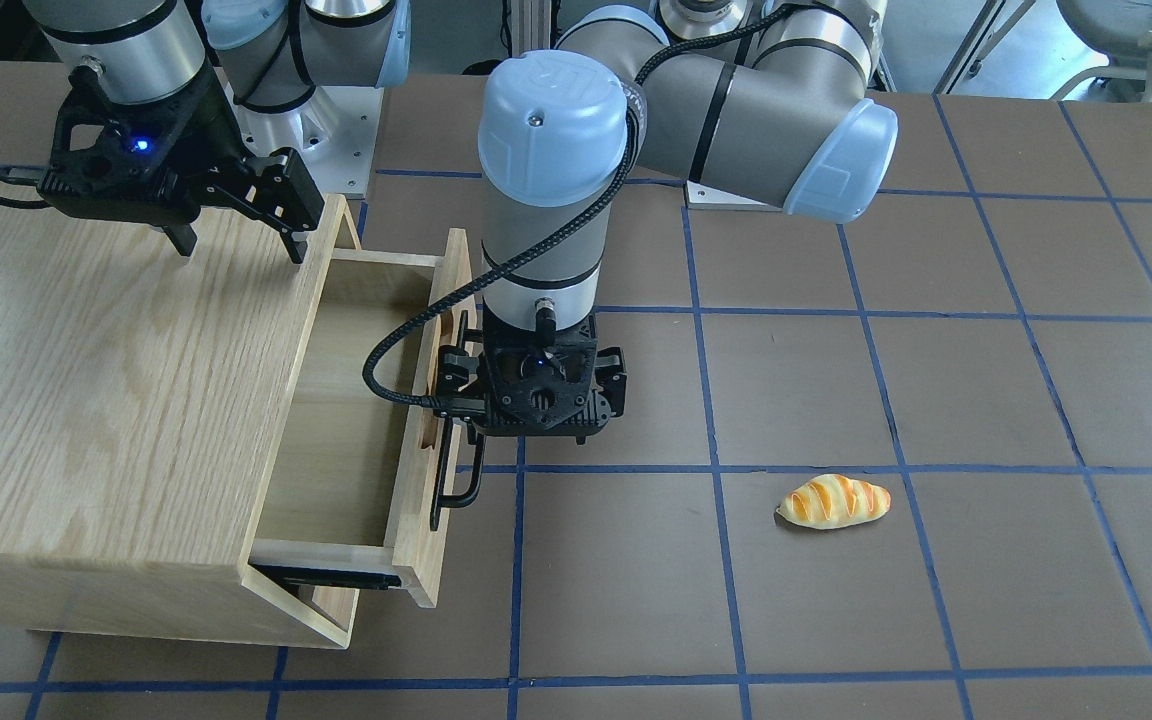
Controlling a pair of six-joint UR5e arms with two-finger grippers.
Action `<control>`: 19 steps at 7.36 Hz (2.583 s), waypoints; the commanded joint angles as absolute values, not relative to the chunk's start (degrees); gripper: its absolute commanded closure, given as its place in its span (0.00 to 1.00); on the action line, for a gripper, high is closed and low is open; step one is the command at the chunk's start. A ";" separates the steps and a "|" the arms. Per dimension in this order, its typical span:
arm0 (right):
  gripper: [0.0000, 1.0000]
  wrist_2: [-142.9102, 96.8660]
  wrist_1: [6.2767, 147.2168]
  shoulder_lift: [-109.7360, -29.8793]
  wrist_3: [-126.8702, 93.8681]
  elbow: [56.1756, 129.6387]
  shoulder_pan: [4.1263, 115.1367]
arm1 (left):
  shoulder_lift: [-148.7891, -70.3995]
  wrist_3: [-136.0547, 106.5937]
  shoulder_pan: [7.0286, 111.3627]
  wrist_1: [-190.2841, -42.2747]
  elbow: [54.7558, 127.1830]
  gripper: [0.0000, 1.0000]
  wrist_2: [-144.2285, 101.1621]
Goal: Open upper drawer
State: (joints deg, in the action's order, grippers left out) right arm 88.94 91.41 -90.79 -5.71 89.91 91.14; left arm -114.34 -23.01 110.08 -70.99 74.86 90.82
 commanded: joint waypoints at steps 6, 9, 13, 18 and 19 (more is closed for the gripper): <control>0.00 88.95 91.41 -90.79 -5.71 89.91 91.14 | -113.91 -20.74 107.14 -73.03 74.88 0.00 90.97; 0.00 88.86 91.41 -90.79 -5.71 89.91 91.14 | -113.82 -18.91 106.53 -73.74 74.88 0.00 91.05; 0.00 88.95 91.41 -90.79 -5.71 89.91 91.14 | -112.85 -16.35 104.59 -75.23 74.97 0.00 91.05; 0.00 88.86 91.41 -90.79 -5.71 89.91 91.14 | -111.63 -16.35 104.50 -76.90 74.80 0.00 91.05; 0.00 88.94 91.41 -90.79 -5.71 89.91 91.14 | -110.66 -16.26 104.24 -78.56 74.19 0.00 90.97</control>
